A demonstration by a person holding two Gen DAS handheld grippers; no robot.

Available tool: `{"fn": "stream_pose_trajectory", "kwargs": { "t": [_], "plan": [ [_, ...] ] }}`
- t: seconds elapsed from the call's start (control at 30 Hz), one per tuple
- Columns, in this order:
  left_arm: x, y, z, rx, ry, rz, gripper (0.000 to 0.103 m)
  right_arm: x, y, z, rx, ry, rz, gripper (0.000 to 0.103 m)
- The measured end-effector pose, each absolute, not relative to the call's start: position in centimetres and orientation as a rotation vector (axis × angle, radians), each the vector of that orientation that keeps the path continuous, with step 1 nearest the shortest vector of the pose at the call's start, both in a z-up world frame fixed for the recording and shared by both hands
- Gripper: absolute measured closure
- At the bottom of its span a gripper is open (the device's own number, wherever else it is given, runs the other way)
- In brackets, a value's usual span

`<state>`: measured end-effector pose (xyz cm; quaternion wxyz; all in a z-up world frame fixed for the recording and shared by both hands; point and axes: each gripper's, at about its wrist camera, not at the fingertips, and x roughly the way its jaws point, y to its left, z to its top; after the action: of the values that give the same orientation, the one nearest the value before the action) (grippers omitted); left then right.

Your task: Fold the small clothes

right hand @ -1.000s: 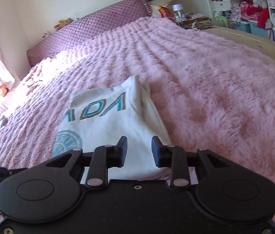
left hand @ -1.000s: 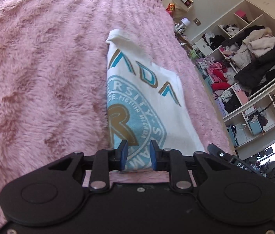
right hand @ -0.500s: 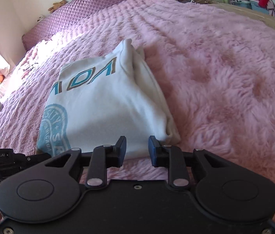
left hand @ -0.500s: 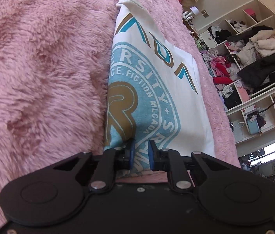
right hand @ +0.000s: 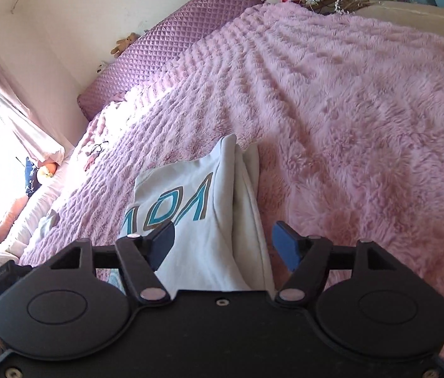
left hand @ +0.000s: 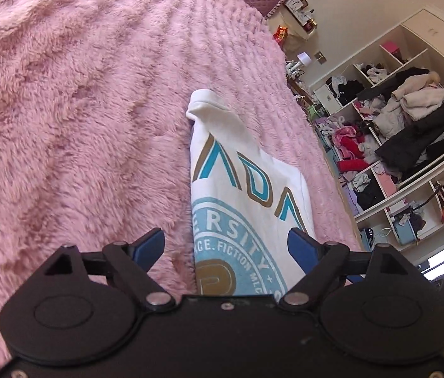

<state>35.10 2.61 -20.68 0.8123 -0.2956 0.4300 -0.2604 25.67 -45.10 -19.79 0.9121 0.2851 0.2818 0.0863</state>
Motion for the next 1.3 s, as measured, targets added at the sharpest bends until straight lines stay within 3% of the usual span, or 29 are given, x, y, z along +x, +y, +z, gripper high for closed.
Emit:
{"fn": "stream_pose_trajectory", "kwargs": {
  "t": [0.23,0.53,0.8,0.9,0.97,1.0,1.07,1.1,1.23,1.3],
  "plan": [
    [38.3,1.1,-24.5,-0.648,1.004,-0.564,0.018,31.2,-47.1,-24.0,0.776,0.748,0.266,0.031],
    [43.1,-3.9,-26.6,-0.789,1.085,-0.698,0.018,35.5,-45.2,-26.1,0.886,0.773,0.472,0.020],
    [43.9,-6.0,-27.1,-0.742,1.088,-0.703,0.016,37.1,-43.0,-27.2,0.827,0.800,0.476,0.020],
    [44.0,-6.2,-27.0,-0.731,1.099,-0.686,0.020,37.1,-42.9,-27.1,0.824,0.804,0.465,0.021],
    [44.1,-6.2,-27.0,-0.715,1.113,-0.646,0.031,37.2,-42.7,-27.0,0.818,0.806,0.445,0.022],
    [44.2,-6.2,-27.0,-0.703,1.121,-0.622,0.044,37.2,-42.5,-26.9,0.809,0.808,0.432,0.023],
    [44.2,-6.0,-27.0,-0.696,1.133,-0.599,0.050,37.2,-41.9,-26.5,0.767,0.813,0.397,0.032],
    [44.1,-6.1,-27.0,-0.697,1.136,-0.587,0.055,37.3,-41.6,-26.2,0.730,0.827,0.359,0.049],
    [43.8,-6.9,-25.8,-0.632,1.132,-0.541,0.061,37.2,-41.3,-25.7,0.740,0.814,0.309,0.067],
    [43.5,-7.8,-24.9,-0.579,1.118,-0.518,0.063,37.2,-41.3,-25.4,0.756,0.814,0.288,0.070]
  ]
}}
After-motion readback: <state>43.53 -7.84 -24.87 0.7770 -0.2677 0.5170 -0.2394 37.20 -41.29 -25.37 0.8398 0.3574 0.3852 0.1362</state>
